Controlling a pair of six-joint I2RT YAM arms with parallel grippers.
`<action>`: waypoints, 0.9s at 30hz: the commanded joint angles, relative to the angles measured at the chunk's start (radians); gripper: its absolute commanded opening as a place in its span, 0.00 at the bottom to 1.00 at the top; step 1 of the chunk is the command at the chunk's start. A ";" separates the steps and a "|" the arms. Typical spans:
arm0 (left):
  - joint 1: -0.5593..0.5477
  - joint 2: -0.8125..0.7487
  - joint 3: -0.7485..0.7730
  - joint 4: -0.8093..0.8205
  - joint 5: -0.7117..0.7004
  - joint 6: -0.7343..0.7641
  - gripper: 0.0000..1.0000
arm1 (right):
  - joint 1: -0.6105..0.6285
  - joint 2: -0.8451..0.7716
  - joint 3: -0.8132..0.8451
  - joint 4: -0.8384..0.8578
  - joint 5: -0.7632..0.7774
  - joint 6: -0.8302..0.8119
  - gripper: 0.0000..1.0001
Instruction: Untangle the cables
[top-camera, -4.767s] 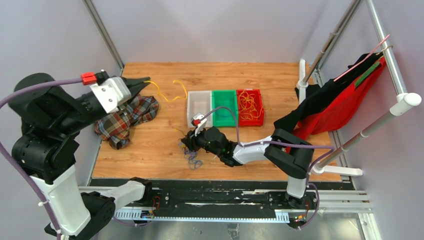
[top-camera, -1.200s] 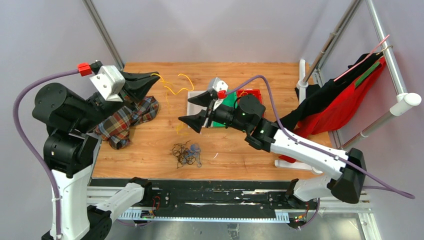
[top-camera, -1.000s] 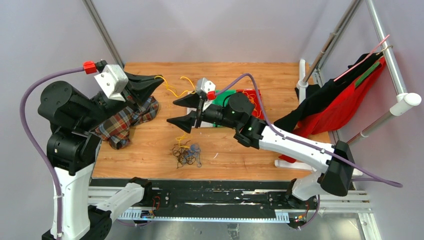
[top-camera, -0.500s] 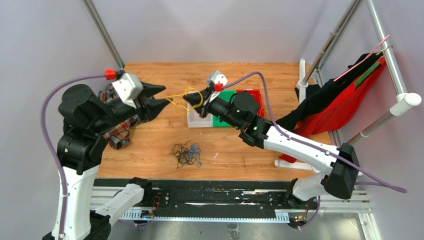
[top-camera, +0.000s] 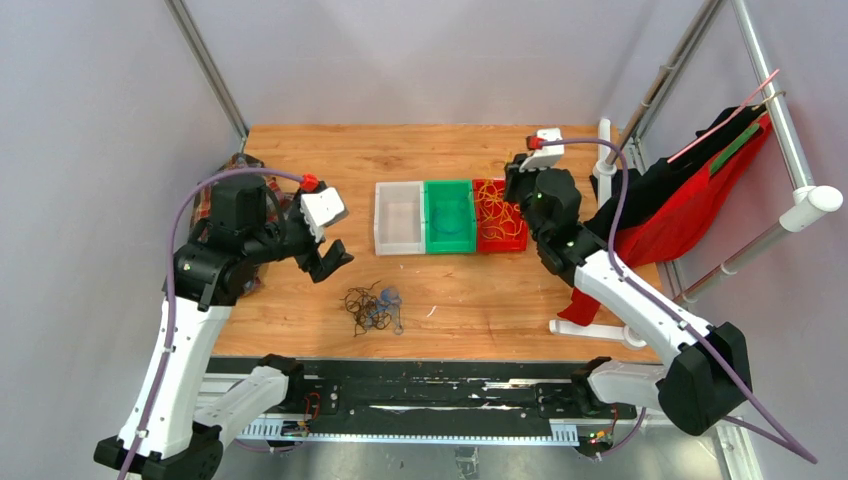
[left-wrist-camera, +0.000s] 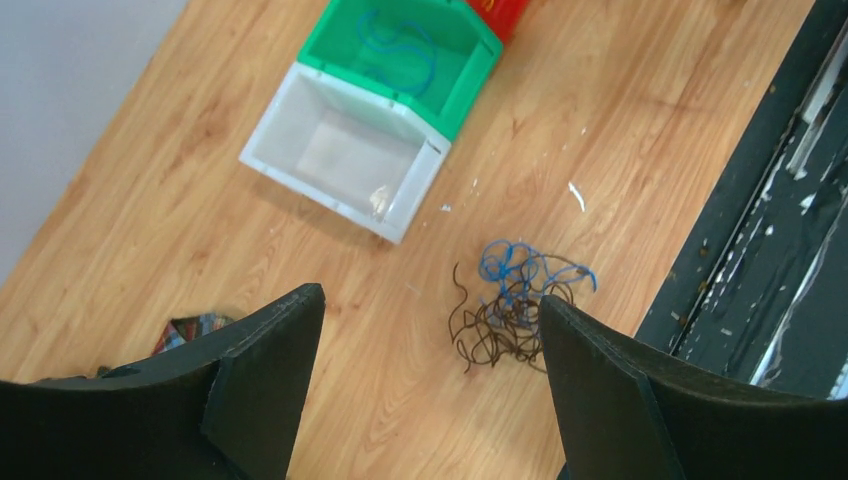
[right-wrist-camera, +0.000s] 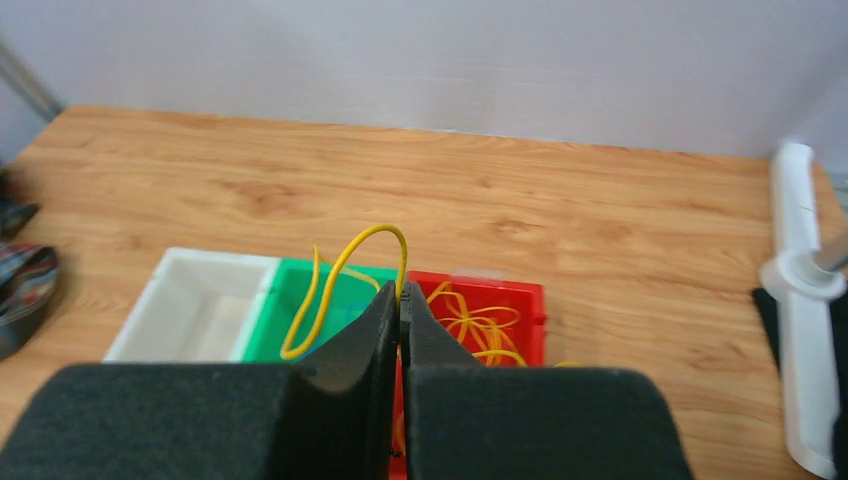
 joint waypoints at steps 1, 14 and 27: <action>0.003 -0.022 -0.078 -0.028 -0.042 0.111 0.83 | -0.086 0.001 0.002 -0.001 0.012 0.050 0.01; 0.003 -0.002 -0.214 -0.028 -0.059 0.200 0.82 | -0.150 0.118 0.069 -0.006 0.103 0.113 0.01; 0.003 0.003 -0.226 -0.028 -0.059 0.238 0.81 | -0.154 0.187 0.128 -0.142 0.368 0.248 0.01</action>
